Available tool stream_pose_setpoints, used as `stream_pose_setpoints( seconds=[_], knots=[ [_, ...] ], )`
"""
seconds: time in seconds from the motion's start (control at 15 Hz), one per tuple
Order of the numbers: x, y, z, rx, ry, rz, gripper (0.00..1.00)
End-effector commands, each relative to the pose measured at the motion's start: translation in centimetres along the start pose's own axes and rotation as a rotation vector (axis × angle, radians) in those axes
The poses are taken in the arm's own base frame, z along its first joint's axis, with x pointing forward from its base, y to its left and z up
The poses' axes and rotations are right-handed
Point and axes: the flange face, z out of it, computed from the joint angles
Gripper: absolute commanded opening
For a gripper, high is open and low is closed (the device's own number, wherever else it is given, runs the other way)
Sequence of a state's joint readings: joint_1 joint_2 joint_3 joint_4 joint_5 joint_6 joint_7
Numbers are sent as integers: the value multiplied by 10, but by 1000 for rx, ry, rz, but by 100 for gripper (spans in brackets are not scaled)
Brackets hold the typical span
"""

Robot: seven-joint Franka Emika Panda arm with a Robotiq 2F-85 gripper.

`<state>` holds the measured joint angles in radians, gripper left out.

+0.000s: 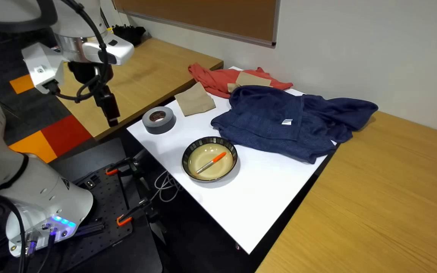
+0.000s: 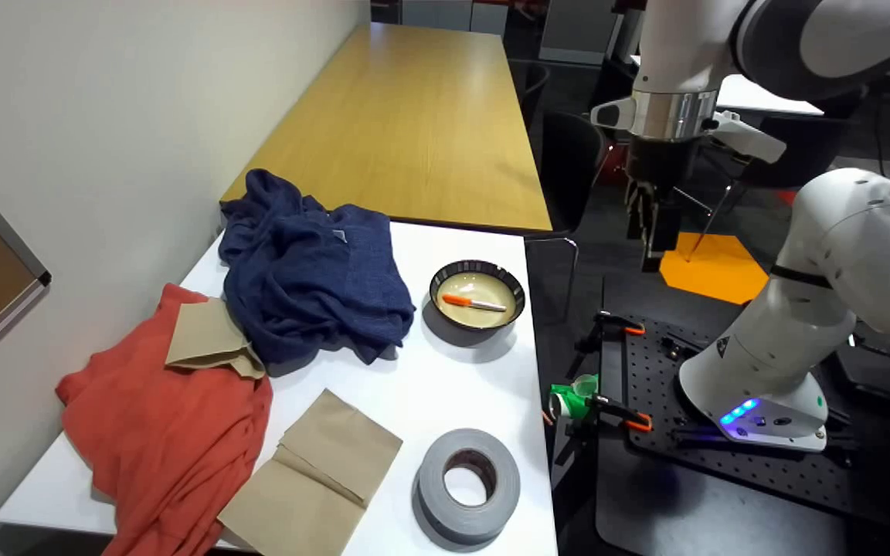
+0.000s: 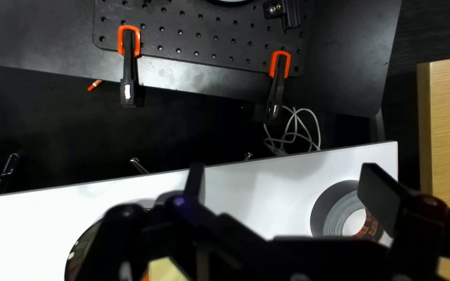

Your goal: Take the pen out of the bowl and place it on the table

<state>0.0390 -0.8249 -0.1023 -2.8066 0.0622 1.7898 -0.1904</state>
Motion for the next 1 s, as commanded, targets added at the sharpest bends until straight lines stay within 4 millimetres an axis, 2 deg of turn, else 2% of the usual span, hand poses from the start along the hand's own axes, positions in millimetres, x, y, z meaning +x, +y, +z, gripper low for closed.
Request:
stream_pose_setpoints(
  seconds=[0.0, 0.27, 0.47, 0.93],
  knots=[
    [5, 2, -3, -16, 33, 16, 100],
    [33, 8, -9, -57, 184, 23, 100],
    [59, 18, -4, -114, 269, 26, 100],
    [114, 59, 43, -201, 331, 42, 100]
  ],
)
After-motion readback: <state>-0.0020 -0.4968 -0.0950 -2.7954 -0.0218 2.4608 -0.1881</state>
